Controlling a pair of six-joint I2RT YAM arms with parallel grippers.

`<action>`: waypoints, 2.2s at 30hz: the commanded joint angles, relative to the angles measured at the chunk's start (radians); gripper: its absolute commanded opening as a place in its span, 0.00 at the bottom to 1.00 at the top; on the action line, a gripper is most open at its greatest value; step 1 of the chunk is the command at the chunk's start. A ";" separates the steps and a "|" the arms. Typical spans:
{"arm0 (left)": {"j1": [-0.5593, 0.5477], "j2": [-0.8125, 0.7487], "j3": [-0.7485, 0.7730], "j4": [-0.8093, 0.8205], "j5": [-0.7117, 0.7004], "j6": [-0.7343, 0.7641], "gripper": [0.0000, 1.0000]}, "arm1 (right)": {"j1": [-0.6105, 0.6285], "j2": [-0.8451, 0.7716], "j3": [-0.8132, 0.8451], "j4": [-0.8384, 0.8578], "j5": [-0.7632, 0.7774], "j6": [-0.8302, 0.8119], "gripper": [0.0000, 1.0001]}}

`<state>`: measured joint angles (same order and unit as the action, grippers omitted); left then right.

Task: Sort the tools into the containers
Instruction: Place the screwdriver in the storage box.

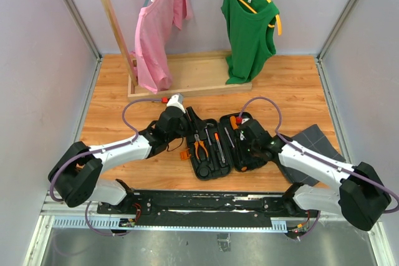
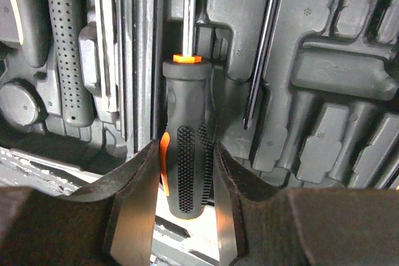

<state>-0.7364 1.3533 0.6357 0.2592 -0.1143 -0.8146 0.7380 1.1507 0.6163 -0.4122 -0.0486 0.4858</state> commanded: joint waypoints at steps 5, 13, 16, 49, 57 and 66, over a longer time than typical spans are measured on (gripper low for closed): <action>-0.008 0.010 0.014 0.027 0.008 -0.010 0.51 | -0.036 0.034 0.046 0.013 0.006 0.014 0.22; -0.008 0.024 0.018 0.028 0.013 -0.009 0.51 | -0.039 0.046 0.049 0.018 -0.019 0.018 0.36; -0.008 0.034 0.024 0.032 0.019 -0.011 0.51 | -0.039 0.042 0.048 0.020 -0.014 0.019 0.41; -0.021 0.247 0.270 -0.177 0.074 0.089 0.44 | -0.078 -0.021 -0.060 0.166 -0.171 -0.005 0.45; -0.021 0.233 0.272 -0.189 0.061 0.095 0.44 | -0.079 0.020 -0.071 0.252 -0.282 0.027 0.43; -0.021 0.240 0.307 -0.218 0.048 0.110 0.44 | -0.079 -0.046 -0.073 0.218 -0.159 0.043 0.45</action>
<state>-0.7494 1.6035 0.8951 0.0593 -0.0525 -0.7292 0.6666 1.1606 0.5575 -0.1761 -0.3004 0.5091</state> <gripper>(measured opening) 0.442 0.436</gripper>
